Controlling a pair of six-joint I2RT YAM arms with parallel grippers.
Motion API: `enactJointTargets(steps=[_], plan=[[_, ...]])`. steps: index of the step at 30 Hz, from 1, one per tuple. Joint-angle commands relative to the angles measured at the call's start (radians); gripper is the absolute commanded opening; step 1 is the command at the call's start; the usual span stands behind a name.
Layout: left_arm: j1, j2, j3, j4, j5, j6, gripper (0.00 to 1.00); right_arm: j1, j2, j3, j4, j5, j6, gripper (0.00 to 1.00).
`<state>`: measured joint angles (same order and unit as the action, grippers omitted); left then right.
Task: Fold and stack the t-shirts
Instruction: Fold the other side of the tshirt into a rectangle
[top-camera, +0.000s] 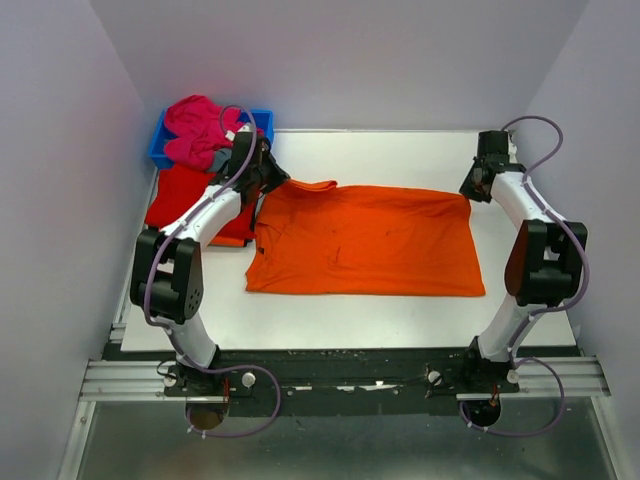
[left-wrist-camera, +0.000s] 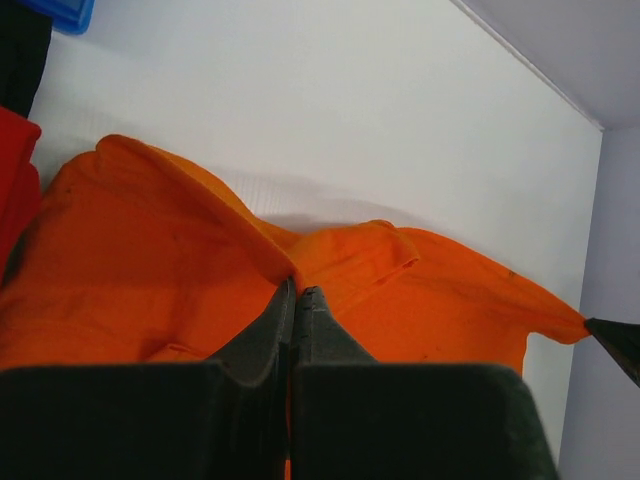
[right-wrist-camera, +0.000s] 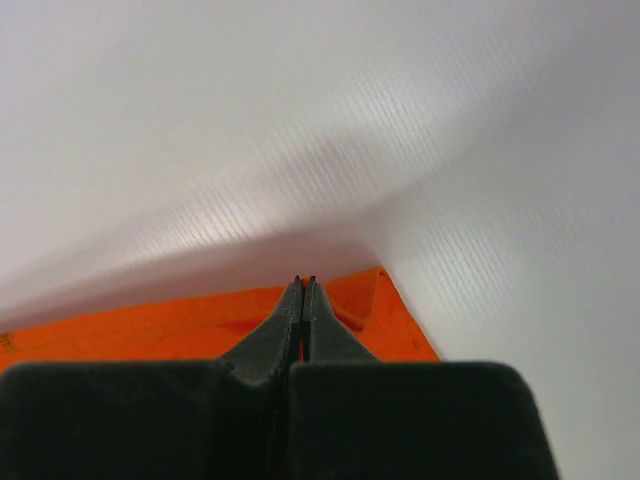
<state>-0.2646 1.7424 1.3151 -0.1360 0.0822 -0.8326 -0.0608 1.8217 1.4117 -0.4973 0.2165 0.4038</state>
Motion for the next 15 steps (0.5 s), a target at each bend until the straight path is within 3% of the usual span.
enactJointTargets(steps=[1,15], plan=[[-0.021,-0.079,-0.027,-0.025,-0.039,0.021,0.00,-0.014,-0.025,-0.033,0.008,0.001,0.027,0.01],[-0.027,-0.251,-0.169,-0.079,-0.073,0.039,0.00,-0.024,-0.119,-0.166,0.029,0.044,0.050,0.01]])
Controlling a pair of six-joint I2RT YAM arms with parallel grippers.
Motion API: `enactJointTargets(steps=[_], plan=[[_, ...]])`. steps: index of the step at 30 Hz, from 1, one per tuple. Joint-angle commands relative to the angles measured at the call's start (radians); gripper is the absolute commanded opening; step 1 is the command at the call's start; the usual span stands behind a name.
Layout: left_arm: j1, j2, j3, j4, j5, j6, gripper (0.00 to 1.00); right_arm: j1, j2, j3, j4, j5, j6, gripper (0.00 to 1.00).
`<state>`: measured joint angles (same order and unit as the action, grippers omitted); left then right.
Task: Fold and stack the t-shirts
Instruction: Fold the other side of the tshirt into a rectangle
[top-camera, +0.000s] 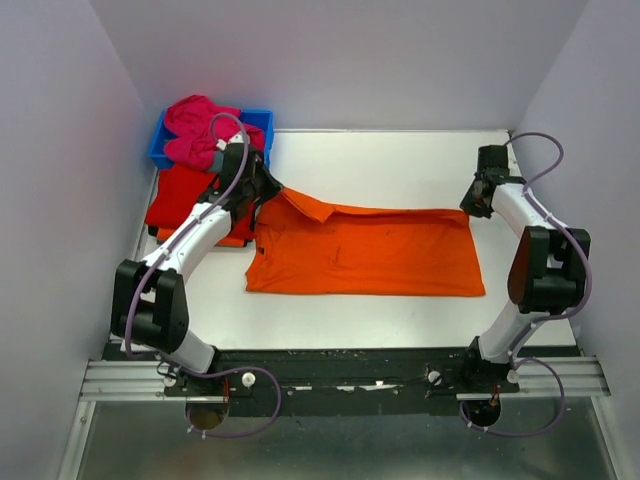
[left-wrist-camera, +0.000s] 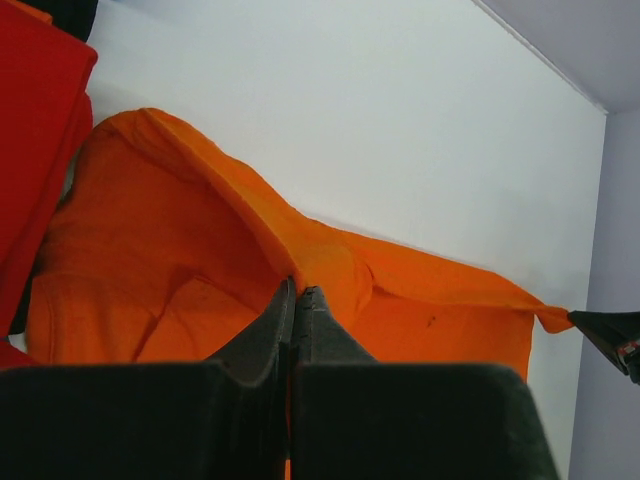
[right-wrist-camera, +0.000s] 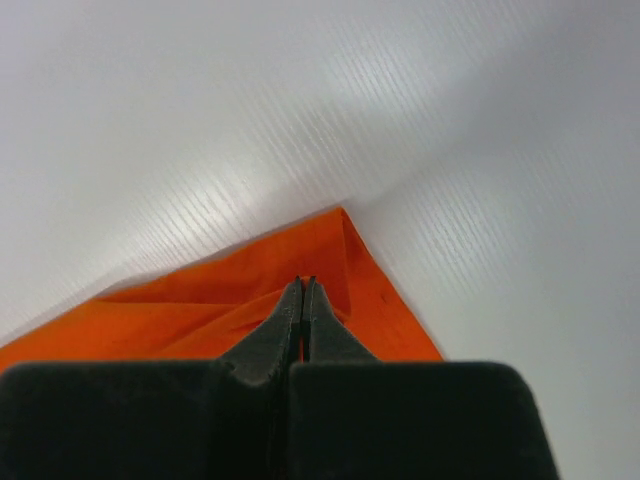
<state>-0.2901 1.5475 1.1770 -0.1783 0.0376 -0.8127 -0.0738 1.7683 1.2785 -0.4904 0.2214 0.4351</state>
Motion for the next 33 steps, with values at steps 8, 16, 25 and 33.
enactJointTargets(steps=[8,16,25,33], plan=[[-0.003,-0.135,-0.103,-0.041,0.010,-0.003,0.00,-0.012,-0.101,-0.074,0.012,0.081,0.021,0.01],[-0.004,-0.236,-0.188,-0.089,0.021,0.001,0.00,-0.014,-0.087,-0.071,0.004,0.091,0.014,0.01],[-0.012,-0.297,-0.338,-0.044,0.053,-0.019,0.00,-0.014,-0.086,-0.127,0.013,0.088,0.036,0.01],[-0.035,-0.333,-0.459,0.014,0.077,-0.043,0.00,-0.014,-0.079,-0.137,-0.004,0.115,0.060,0.01]])
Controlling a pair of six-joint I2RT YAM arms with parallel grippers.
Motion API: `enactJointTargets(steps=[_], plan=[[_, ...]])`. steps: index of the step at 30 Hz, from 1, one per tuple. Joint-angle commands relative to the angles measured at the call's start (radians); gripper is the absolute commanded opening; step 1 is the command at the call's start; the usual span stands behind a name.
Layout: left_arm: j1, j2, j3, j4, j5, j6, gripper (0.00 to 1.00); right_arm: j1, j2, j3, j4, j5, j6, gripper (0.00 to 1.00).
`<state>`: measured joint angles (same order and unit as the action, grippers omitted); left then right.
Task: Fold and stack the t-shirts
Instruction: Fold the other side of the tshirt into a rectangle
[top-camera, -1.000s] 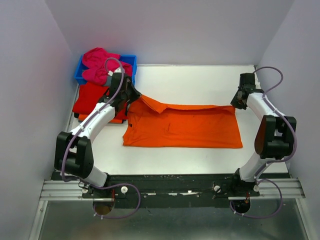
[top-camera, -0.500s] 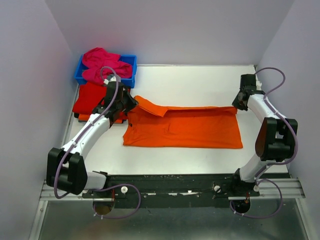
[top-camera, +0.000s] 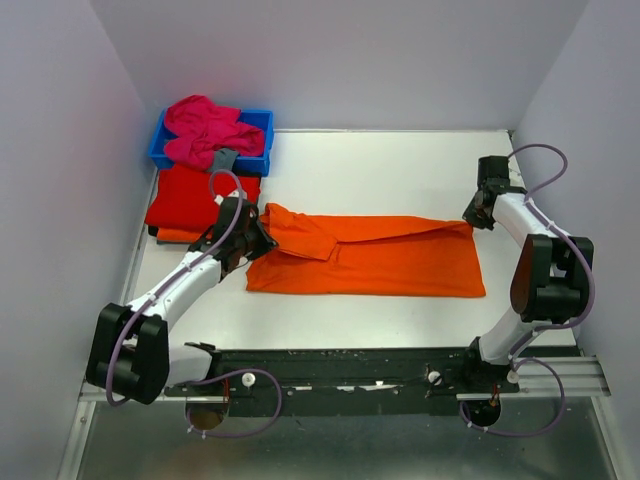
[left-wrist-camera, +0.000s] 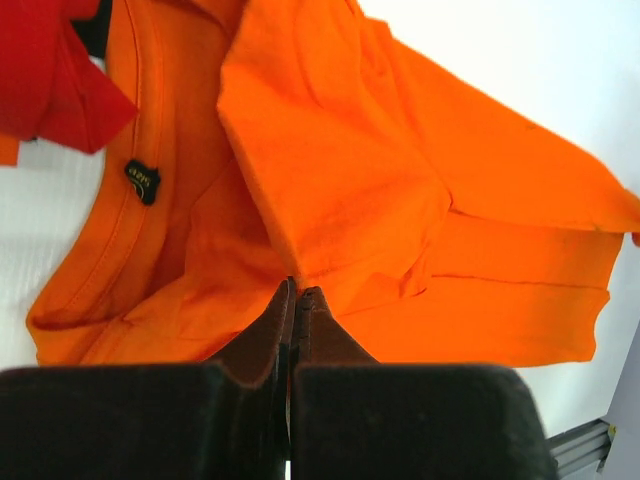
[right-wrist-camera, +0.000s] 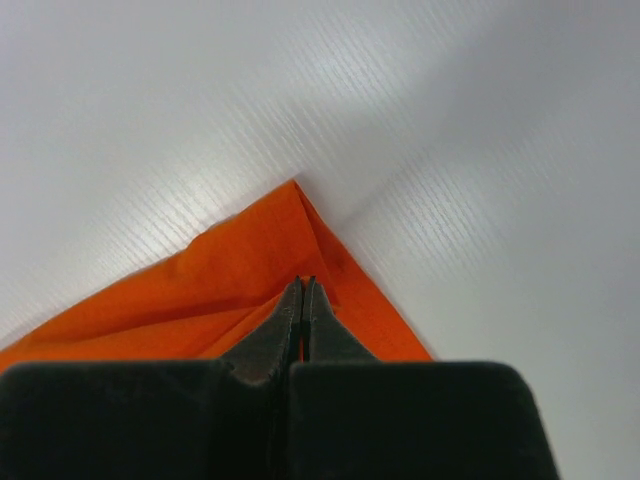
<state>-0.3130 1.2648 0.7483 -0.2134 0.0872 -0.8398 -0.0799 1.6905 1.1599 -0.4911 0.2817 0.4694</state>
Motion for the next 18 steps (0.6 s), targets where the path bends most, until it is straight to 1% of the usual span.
enactJointTargets(steps=[1,8,11,14,18], plan=[[-0.015,-0.051,-0.036,0.051,0.026,-0.018,0.00,-0.008,-0.002,-0.022,-0.001,0.053,0.026,0.01],[-0.024,-0.067,-0.081,0.055,0.017,-0.015,0.00,-0.009,0.015,-0.025,-0.004,0.060,0.038,0.01],[-0.024,-0.082,-0.049,0.033,0.008,-0.007,0.00,-0.008,0.011,-0.026,-0.003,0.066,0.040,0.01],[-0.026,-0.085,0.020,-0.030,-0.001,0.013,0.00,-0.008,0.003,-0.029,-0.003,0.071,0.043,0.01],[-0.032,-0.122,0.014,-0.043,-0.009,0.016,0.00,-0.008,-0.003,-0.035,0.000,0.068,0.044,0.01]])
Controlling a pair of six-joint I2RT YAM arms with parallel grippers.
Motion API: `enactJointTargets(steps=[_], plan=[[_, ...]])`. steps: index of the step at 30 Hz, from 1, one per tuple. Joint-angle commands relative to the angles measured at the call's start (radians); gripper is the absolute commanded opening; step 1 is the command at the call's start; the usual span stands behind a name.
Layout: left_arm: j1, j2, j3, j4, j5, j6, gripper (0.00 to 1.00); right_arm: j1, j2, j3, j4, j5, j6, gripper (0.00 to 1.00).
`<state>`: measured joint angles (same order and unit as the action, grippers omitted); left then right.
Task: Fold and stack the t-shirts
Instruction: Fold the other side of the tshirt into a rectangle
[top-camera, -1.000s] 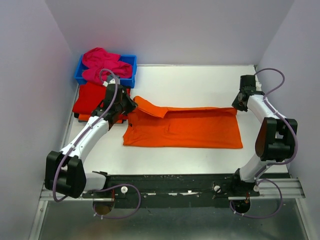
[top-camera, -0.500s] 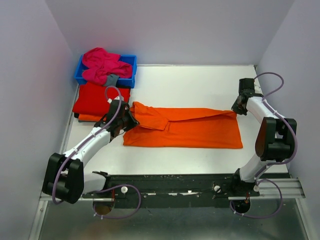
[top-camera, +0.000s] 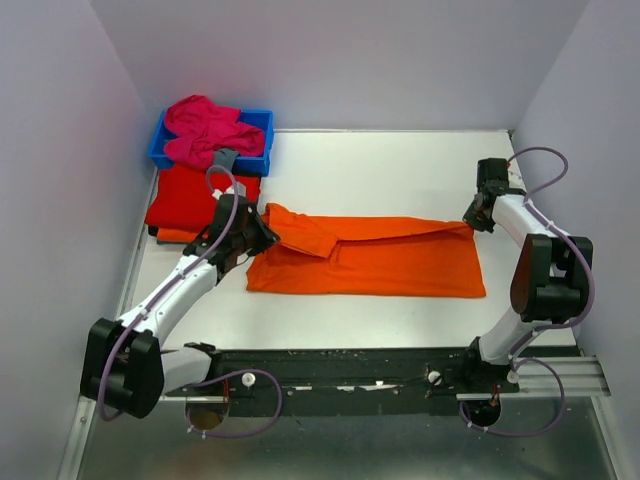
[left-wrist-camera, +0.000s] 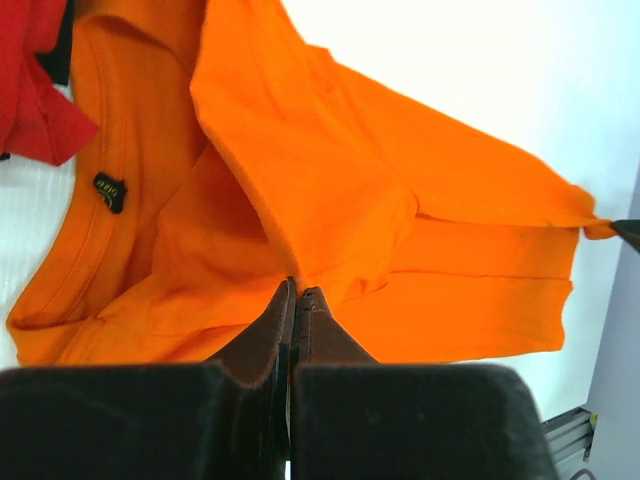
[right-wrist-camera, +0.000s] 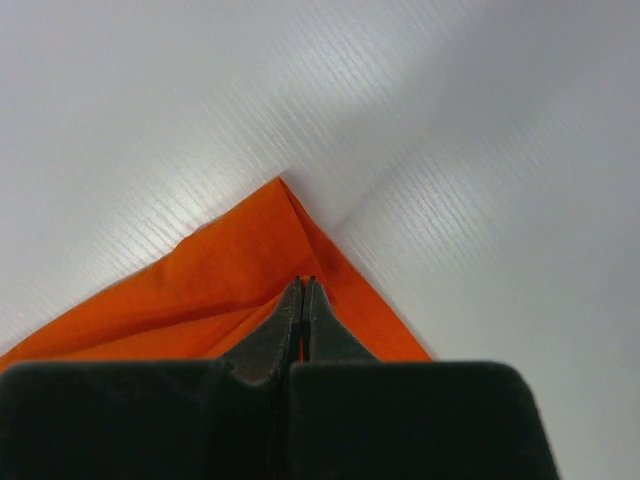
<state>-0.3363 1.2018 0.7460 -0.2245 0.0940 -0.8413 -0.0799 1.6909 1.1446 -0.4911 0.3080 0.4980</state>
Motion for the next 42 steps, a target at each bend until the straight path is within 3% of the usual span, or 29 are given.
enactJointTargets(steps=[1,16,17,19,21,26,31,36,42], plan=[[-0.010,-0.068,0.004,-0.032,-0.017,0.016,0.00,-0.008,-0.004,-0.020,0.003,0.040,0.017,0.01],[-0.049,-0.126,-0.180,0.025,-0.005,-0.038,0.00,-0.008,-0.014,-0.071,0.028,0.036,0.034,0.01],[-0.055,-0.130,-0.186,0.028,-0.014,-0.039,0.00,-0.008,-0.014,-0.069,0.028,0.034,0.031,0.02],[-0.063,-0.127,-0.207,0.037,-0.017,-0.047,0.00,-0.008,-0.023,-0.074,0.035,0.019,0.022,0.26],[-0.070,-0.117,-0.229,0.060,-0.011,-0.056,0.00,-0.009,-0.069,-0.101,0.066,0.006,0.013,0.36],[-0.084,-0.107,-0.290,0.116,0.006,-0.090,0.00,-0.006,-0.174,-0.140,0.102,-0.009,-0.018,0.41],[-0.090,-0.140,-0.287,0.097,0.003,-0.093,0.00,0.011,-0.240,-0.178,0.128,-0.067,-0.047,0.51],[-0.092,-0.177,-0.238,0.044,-0.010,-0.081,0.00,0.014,-0.252,-0.220,0.157,-0.112,-0.032,0.52],[-0.093,-0.188,-0.212,0.027,-0.008,-0.082,0.00,0.014,-0.154,-0.213,0.149,-0.098,0.049,0.49]])
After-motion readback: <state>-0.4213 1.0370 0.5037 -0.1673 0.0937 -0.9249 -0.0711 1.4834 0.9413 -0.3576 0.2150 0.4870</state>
